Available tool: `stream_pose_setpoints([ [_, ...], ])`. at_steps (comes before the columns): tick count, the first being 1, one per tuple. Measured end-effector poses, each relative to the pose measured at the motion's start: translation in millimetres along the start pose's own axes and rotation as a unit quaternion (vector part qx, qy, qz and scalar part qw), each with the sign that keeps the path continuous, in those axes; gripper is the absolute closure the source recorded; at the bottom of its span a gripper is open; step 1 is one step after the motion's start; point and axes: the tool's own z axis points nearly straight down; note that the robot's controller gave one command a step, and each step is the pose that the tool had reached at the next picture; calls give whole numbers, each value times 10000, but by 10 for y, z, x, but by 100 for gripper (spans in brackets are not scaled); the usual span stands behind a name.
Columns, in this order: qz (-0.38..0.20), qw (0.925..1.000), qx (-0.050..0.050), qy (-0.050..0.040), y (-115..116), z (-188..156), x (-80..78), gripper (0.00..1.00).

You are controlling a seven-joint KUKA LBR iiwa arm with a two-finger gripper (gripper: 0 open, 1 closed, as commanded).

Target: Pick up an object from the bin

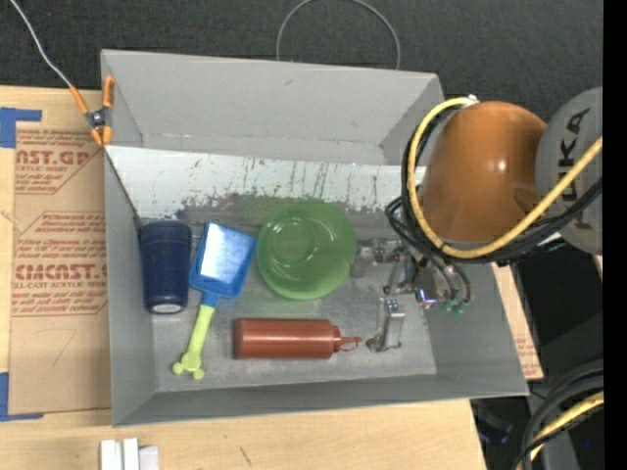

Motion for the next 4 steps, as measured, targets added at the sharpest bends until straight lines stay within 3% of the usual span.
stream_pose_setpoints([
  [1,1,10000,-1,-43,0,-45,-14,0],
  [2,-661,9978,0,-34,478,689,-42,0],
  [3,-1533,9882,-8,-64,1028,858,-369,0],
  [4,-2096,9778,5,-48,1055,1368,-400,0],
])
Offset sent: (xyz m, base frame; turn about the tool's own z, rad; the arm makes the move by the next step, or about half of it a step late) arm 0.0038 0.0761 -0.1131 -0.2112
